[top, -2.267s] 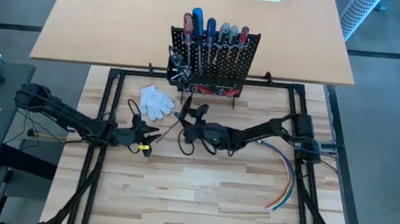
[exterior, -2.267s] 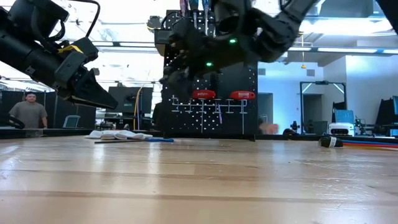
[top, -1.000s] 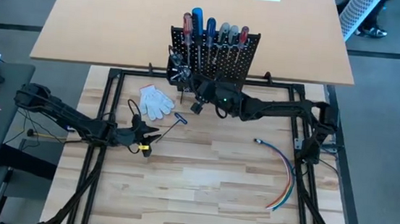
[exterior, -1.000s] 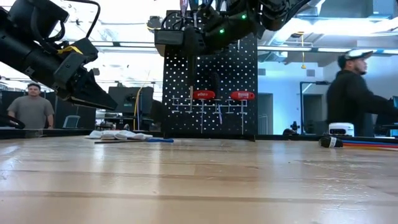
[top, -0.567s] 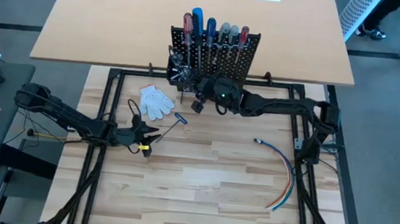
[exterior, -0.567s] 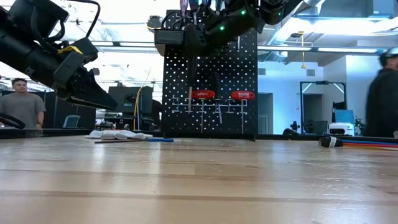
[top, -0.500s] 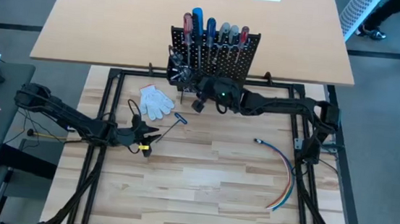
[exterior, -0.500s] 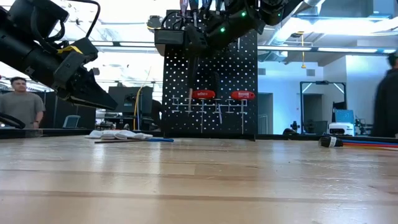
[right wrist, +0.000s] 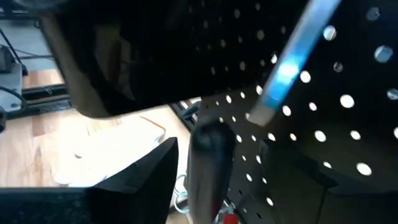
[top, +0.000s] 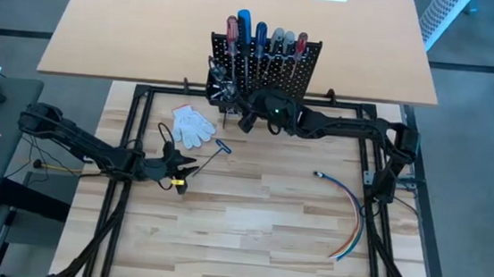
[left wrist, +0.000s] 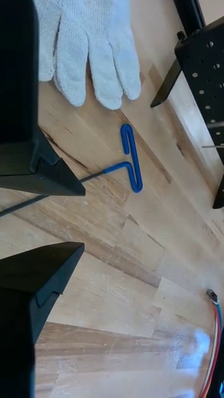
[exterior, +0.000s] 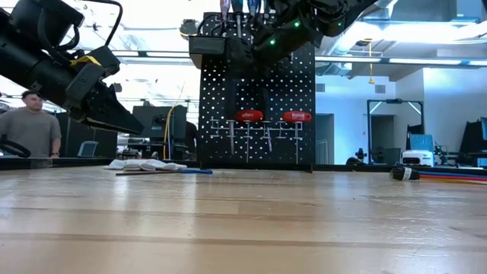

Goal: Hang tools onto peg board
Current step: Hang the blue pick tool on the peg board

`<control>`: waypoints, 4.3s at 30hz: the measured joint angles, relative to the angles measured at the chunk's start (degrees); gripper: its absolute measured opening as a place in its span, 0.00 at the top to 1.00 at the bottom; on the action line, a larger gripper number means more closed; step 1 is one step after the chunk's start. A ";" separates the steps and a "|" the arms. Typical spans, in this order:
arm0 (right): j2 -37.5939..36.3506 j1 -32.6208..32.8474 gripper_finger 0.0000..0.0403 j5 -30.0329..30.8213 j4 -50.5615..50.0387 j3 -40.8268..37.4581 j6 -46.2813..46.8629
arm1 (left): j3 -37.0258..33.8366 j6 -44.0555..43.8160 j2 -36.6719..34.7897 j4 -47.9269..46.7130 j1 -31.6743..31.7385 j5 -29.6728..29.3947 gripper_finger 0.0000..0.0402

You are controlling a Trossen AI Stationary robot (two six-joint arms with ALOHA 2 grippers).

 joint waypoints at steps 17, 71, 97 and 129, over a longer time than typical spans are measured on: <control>-2.18 11.89 0.57 8.44 -11.45 0.00 -9.09 | 0.00 0.98 0.01 -2.22 -1.94 0.02 0.68; -1.92 35.63 0.68 11.06 -6.26 -17.90 16.08 | 16.11 -1.05 30.72 0.00 5.16 18.52 1.00; -1.92 26.88 0.49 -1.28 22.44 -34.03 24.64 | 16.33 9.50 26.18 12.30 -6.69 1.71 1.00; -1.90 25.99 0.43 -5.40 21.68 -34.10 24.21 | 27.16 10.04 47.47 4.65 5.00 21.31 0.77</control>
